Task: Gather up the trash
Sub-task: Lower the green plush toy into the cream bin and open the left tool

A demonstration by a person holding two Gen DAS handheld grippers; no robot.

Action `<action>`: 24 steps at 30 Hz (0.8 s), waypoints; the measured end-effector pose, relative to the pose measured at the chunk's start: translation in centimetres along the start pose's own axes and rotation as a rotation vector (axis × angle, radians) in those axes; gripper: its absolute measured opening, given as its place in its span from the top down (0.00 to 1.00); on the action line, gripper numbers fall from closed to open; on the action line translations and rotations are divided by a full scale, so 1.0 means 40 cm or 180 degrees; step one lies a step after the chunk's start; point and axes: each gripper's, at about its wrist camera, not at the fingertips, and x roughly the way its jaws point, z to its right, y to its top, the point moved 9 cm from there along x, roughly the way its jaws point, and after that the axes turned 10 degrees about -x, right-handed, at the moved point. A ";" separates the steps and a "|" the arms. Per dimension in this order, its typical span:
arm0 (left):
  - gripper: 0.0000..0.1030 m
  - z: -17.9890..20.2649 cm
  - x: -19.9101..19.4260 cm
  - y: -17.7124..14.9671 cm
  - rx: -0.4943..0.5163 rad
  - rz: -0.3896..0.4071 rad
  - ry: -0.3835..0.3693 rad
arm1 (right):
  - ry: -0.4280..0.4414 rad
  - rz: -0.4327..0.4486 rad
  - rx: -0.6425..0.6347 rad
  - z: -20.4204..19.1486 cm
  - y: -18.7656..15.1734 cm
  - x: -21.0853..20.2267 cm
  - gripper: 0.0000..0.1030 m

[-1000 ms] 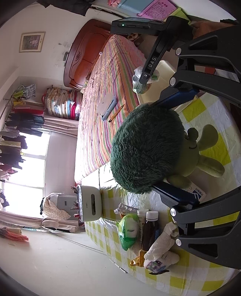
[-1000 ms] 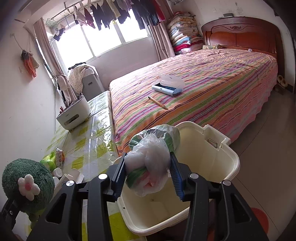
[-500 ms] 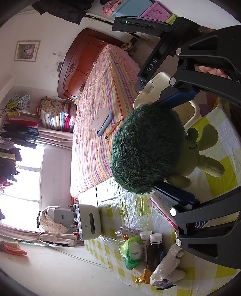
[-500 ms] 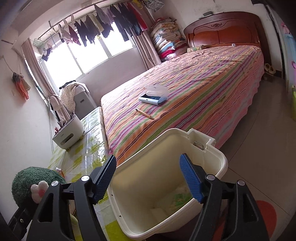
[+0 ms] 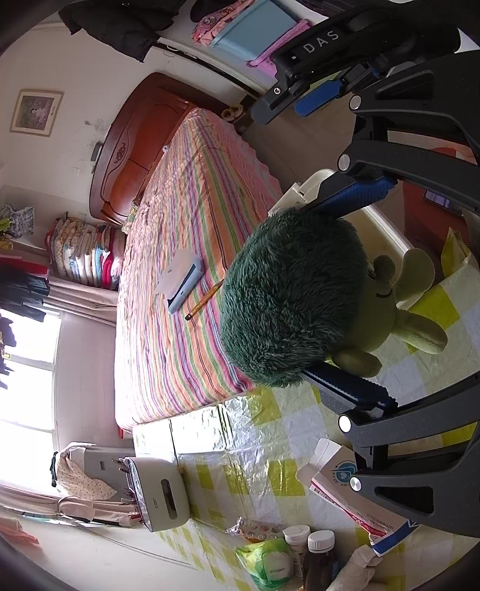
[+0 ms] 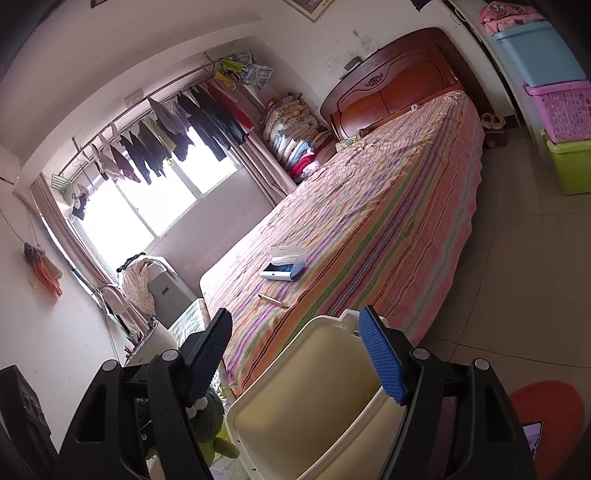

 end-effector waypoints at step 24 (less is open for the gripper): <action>0.12 -0.226 -0.237 0.100 0.0057 0.0678 0.0494 | 0.0202 -0.0063 -0.0204 -0.073 -0.023 0.004 0.33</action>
